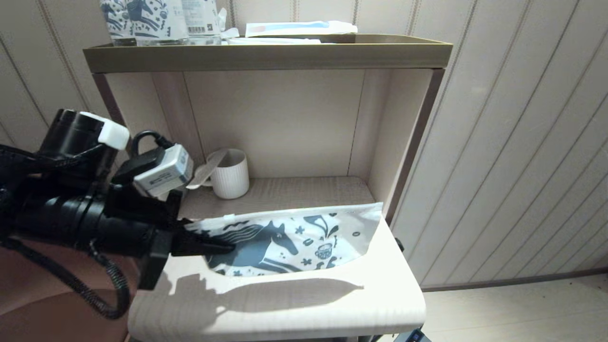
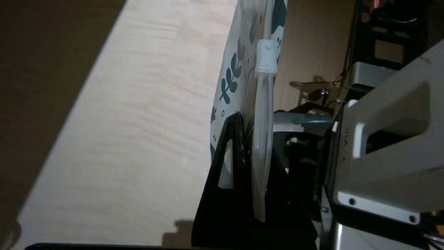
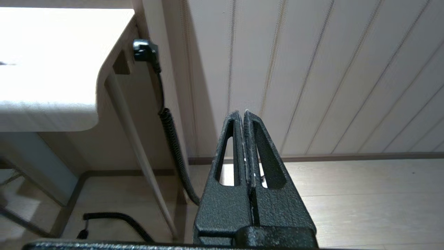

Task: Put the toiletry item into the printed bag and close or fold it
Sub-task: Pick up the storage bag

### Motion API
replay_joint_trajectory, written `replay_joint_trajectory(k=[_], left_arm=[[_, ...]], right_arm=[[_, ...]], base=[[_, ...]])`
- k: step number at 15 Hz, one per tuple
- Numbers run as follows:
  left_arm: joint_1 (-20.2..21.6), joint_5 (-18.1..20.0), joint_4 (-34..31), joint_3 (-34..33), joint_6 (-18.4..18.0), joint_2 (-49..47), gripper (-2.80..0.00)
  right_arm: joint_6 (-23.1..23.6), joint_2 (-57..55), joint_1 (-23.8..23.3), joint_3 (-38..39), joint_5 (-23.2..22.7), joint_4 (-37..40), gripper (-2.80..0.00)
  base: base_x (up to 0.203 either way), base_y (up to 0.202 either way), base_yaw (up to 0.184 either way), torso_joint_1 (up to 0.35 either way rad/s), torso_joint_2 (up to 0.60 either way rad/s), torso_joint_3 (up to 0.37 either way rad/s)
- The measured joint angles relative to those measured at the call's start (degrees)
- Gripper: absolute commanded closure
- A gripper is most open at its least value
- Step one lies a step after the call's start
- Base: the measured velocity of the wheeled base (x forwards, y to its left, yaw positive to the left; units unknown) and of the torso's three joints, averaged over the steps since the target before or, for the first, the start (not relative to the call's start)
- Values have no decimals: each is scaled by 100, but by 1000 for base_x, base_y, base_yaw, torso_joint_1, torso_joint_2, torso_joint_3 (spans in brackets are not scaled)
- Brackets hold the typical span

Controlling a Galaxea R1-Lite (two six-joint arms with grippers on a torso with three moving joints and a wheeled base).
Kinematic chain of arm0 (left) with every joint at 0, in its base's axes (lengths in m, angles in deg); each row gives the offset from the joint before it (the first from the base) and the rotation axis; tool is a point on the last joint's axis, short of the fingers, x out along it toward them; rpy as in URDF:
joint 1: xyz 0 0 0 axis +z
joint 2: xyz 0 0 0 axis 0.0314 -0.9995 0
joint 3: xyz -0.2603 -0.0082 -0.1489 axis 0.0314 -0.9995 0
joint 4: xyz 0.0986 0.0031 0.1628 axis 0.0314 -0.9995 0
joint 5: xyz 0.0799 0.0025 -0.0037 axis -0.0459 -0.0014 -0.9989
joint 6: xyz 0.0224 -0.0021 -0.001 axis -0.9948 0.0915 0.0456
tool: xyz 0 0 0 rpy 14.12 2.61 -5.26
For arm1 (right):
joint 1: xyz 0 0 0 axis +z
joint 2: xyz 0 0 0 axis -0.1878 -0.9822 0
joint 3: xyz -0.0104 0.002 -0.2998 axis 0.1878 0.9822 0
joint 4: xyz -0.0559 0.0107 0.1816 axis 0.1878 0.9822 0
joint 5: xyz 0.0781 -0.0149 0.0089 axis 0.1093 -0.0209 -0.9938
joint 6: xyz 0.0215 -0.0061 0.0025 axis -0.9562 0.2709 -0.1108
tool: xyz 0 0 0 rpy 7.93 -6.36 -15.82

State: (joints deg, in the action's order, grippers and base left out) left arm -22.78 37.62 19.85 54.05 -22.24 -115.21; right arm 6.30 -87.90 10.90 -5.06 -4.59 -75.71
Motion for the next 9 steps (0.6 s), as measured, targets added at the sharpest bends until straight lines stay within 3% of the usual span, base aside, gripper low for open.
replay_joint_trajectory(k=[2,5,9], left_arm=[[111,148,-37,-267,8,319,0],[142,192,297,-377,50,547,0],[144,138,382,-456,16,627,0]], right_arm=[[-267,0,0,-705,-315,310,0],[-641,-116,-2,-2789,-1105,1436,0],[-895,-1665,102,-5350,-1640,2630,0]], base=[[0,0,0,0,0,0],[0,0,0,0,0,0],[0,0,0,0,0,0]])
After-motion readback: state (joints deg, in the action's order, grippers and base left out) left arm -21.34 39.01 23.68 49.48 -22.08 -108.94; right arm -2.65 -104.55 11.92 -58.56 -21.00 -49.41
